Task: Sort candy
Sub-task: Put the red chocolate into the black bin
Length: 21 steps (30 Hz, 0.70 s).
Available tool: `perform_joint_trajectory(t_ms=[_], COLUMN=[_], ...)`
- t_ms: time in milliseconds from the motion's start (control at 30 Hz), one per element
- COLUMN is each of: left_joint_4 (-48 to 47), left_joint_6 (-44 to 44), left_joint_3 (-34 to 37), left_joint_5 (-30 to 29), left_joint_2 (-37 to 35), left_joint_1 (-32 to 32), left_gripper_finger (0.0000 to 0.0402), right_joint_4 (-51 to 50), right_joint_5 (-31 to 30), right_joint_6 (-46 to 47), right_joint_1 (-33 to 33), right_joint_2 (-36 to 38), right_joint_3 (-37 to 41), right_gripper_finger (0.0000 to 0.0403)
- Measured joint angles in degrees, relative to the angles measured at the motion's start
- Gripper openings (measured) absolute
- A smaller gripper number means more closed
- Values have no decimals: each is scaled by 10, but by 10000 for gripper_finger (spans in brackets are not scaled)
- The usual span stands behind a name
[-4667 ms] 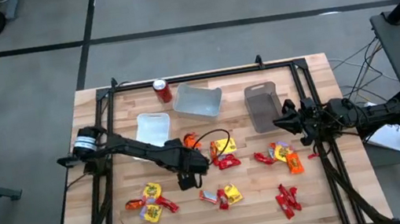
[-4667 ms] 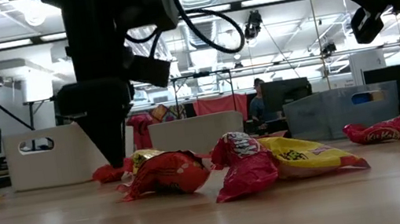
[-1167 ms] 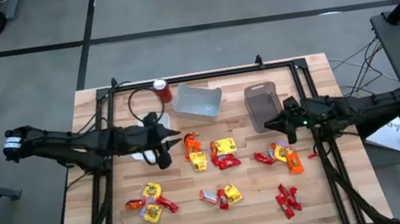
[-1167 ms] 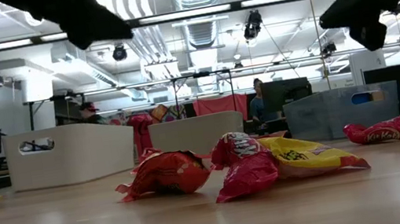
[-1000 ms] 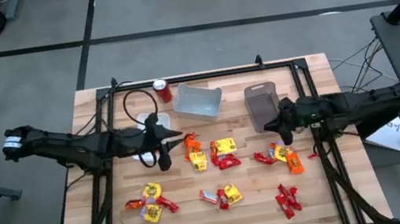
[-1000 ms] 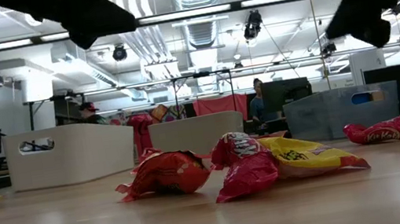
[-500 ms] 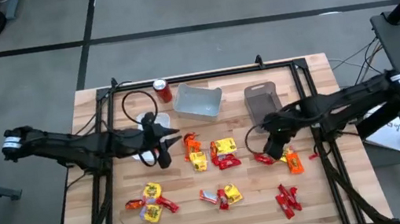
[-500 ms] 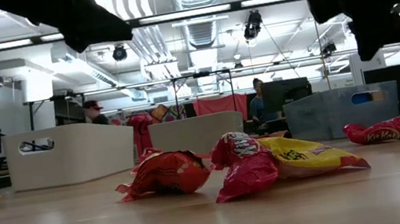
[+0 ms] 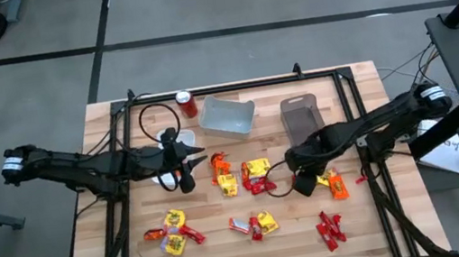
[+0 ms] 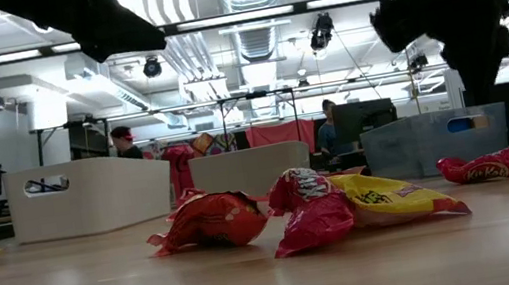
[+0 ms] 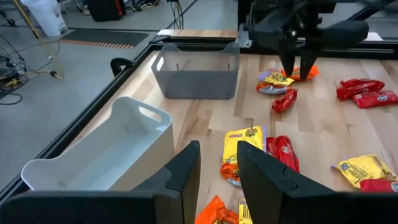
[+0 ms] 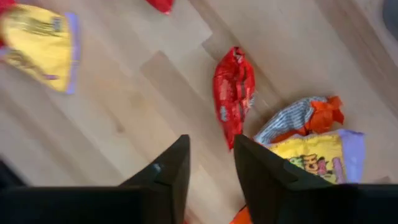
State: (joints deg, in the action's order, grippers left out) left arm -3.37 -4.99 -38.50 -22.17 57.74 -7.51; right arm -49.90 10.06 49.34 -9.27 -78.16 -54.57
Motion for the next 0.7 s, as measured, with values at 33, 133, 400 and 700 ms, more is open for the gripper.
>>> perform_joint_trajectory(t_ms=[33, 133, 400, 700], left_joint_4=[-3, -3, -6, -6], left_joint_6=[0, 0, 0, 0], left_joint_3=[0, 0, 0, 0], left_joint_5=[0, 0, 0, 0], left_joint_2=[0, 0, 0, 1], left_joint_1=[0, 0, 0, 0], left_gripper_finger=[91, 91, 91, 91], right_joint_4=[-1, -1, -1, 8], right_joint_5=[0, -1, -2, -11], right_joint_6=[-4, -20, -40, -59], right_joint_1=[0, -4, -10, -14], right_joint_2=[-12, -46, -120, -149], right_joint_3=[-2, -6, -6, -6], right_gripper_finger=[142, 166, 171, 133])
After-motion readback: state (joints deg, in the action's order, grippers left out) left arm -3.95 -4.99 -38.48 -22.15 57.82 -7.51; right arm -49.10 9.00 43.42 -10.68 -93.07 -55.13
